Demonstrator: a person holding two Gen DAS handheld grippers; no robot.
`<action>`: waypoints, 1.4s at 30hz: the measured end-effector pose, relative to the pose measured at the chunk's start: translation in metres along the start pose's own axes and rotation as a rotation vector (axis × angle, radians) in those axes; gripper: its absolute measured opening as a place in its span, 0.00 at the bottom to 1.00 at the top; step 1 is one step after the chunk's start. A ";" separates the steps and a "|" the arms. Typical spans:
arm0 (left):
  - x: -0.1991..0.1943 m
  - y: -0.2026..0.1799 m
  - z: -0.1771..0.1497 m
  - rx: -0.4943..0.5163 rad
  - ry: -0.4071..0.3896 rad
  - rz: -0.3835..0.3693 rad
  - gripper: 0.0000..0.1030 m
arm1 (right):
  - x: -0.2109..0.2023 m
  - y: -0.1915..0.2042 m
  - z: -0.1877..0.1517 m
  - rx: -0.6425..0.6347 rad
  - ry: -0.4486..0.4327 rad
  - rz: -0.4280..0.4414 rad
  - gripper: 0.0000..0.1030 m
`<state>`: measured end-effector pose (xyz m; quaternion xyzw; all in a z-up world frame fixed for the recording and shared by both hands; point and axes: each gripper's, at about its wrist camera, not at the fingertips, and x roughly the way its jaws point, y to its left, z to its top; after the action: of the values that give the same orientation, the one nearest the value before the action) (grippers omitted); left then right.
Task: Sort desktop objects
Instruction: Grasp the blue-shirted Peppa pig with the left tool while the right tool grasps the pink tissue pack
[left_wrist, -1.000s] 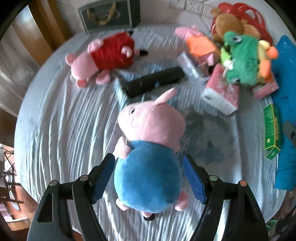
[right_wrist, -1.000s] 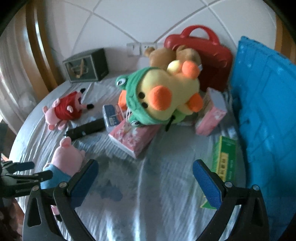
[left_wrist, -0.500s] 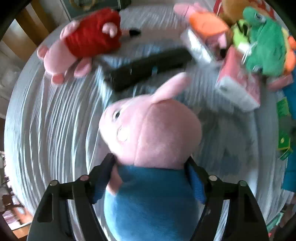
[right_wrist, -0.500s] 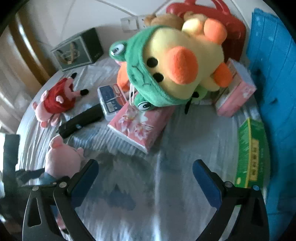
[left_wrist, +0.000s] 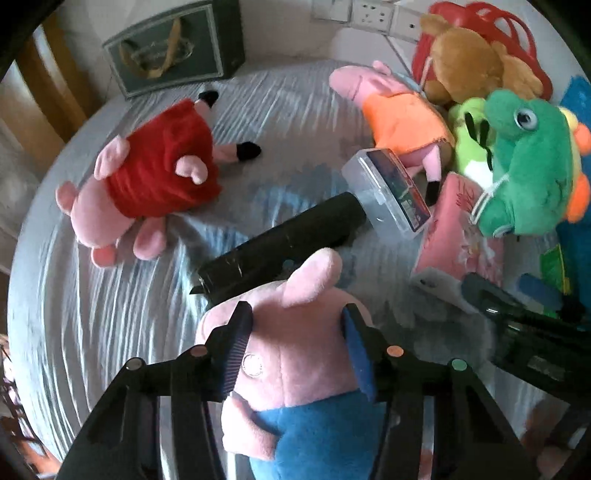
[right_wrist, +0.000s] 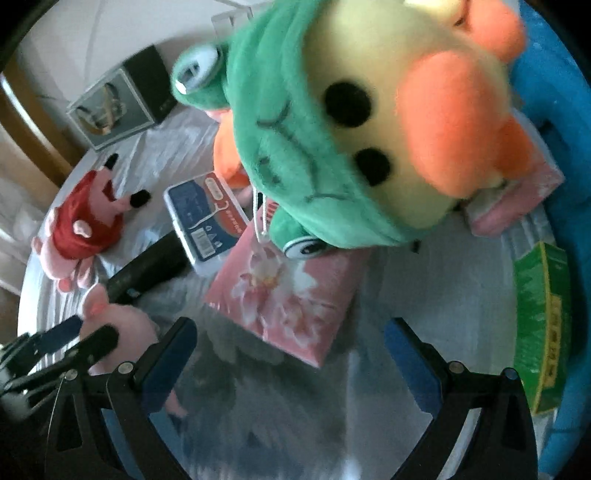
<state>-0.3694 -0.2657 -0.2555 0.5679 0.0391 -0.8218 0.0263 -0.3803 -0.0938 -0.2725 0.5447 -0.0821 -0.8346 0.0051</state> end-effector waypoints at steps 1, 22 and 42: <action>0.000 -0.002 -0.001 -0.012 0.012 -0.003 0.52 | 0.006 0.001 0.003 0.006 0.009 -0.003 1.00; 0.015 0.005 -0.054 -0.056 0.134 -0.095 0.70 | 0.010 -0.054 -0.031 -0.007 0.085 -0.069 0.99; -0.018 -0.082 0.002 0.215 -0.222 -0.066 0.60 | -0.071 -0.088 -0.026 0.096 -0.058 0.031 0.98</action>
<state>-0.3724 -0.1845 -0.2348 0.4716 -0.0338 -0.8793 -0.0574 -0.3206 -0.0032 -0.2309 0.5183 -0.1305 -0.8451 -0.0103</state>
